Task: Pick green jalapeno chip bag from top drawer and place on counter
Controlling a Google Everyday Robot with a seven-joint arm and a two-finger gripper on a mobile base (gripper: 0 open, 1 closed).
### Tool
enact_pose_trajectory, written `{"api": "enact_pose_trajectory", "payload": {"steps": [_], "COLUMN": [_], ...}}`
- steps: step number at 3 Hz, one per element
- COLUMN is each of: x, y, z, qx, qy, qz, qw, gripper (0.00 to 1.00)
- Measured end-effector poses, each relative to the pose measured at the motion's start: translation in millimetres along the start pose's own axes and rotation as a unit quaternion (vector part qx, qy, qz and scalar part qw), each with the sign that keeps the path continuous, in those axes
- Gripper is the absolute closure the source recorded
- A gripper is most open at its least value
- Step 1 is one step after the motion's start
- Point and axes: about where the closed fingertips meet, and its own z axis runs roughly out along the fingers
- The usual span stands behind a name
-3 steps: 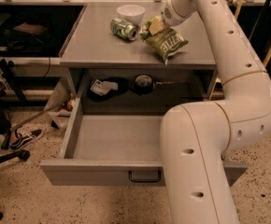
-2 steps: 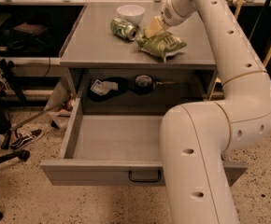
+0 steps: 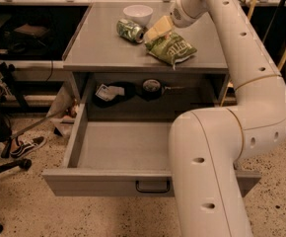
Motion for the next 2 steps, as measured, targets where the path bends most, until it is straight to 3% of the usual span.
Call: {"api": "enact_pose_trajectory", "payload": {"steps": [1,2], "x": [-11.7,-29.6], "y": [-1.3,-5.1], "z": [-26.1,-84.8], "qx": [0.02,0.078], "qy": [-0.001,0.012], "qz": [0.006,0.017], "qw": [0.9998,0.9968], "gripper": [0.0,0.0]}}
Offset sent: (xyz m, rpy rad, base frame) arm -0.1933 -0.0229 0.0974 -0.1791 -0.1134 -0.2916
